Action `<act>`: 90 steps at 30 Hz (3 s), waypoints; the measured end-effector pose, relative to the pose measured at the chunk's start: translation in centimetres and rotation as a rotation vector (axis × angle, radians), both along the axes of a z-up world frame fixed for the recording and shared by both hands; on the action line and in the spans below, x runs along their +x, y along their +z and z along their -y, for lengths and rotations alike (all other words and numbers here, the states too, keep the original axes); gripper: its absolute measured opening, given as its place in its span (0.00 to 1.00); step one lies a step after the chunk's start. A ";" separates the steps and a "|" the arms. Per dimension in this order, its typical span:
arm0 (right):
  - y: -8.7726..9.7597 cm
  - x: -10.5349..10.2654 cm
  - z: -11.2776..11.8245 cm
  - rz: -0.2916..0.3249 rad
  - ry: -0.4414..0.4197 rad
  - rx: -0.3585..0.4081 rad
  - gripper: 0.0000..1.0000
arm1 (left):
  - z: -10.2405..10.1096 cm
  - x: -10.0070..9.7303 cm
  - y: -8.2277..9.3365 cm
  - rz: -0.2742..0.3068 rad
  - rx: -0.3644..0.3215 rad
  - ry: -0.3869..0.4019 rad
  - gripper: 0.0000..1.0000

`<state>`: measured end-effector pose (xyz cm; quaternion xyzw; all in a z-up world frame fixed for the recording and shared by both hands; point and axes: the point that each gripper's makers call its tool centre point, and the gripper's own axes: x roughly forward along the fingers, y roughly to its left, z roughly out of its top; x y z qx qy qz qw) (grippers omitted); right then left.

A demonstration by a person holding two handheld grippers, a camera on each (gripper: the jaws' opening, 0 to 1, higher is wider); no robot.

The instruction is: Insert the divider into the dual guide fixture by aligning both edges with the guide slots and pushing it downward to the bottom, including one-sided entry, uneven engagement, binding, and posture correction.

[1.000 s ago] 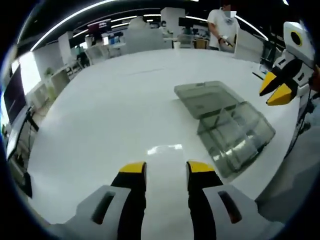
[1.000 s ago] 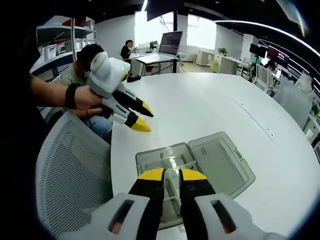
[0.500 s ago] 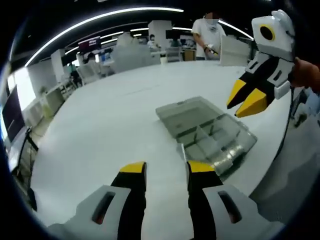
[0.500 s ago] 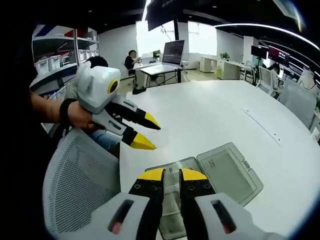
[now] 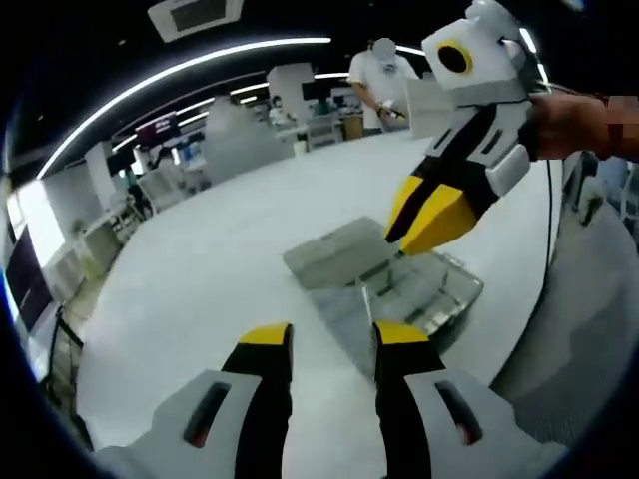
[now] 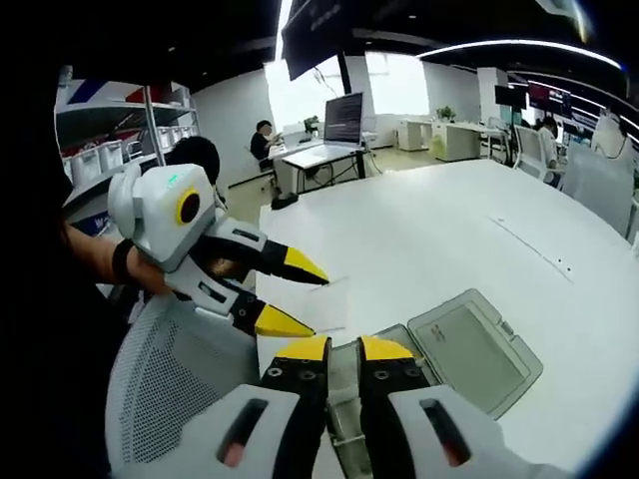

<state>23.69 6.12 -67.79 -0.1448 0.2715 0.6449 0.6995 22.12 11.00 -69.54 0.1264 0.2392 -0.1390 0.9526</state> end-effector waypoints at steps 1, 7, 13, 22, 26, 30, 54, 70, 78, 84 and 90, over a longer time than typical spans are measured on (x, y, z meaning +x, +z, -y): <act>0.0 0.0 0.0 -0.002 -0.001 0.000 0.06 | 0.3 0.0 0.2 0.011 0.002 -0.012 0.30; 0.1 -0.1 -0.2 -0.041 -0.006 0.018 0.07 | 1.3 -0.2 0.8 0.038 0.024 -0.058 0.30; 0.2 -0.1 -0.6 -0.053 -0.007 0.020 0.08 | 1.8 -0.2 0.7 0.043 0.019 -0.076 0.30; -0.2 -0.4 -0.4 -0.092 -0.018 0.019 0.08 | 2.8 -0.3 1.5 0.087 0.034 -0.133 0.30; -0.3 -0.3 -0.3 -0.112 -0.025 0.021 0.07 | 3.4 -0.3 1.9 0.101 0.018 -0.144 0.30; -0.2 -0.3 -0.1 -0.145 -0.036 0.034 0.06 | 3.9 -0.3 2.0 0.107 0.015 -0.156 0.30; 0.1 -1.1 -0.1 -0.237 -0.056 0.064 0.00 | 5.2 -0.1 2.4 0.123 0.025 -0.199 0.33; 1.2 -1.8 -1.0 -0.355 -0.064 0.096 0.00 | 5.1 0.6 2.8 0.183 0.116 -0.210 0.34; 1.3 -2.3 -0.9 -0.301 -0.025 0.072 0.00 | 4.6 0.2 2.4 0.170 0.137 -0.198 0.34; 1.0 -2.5 -0.9 -0.291 -0.015 0.038 0.00 | 4.8 0.0 2.1 0.156 0.144 -0.201 0.34; 1.0 -1.2 -0.8 -0.211 -0.003 0.008 0.00 | 3.6 0.2 1.9 0.148 0.099 -0.147 0.38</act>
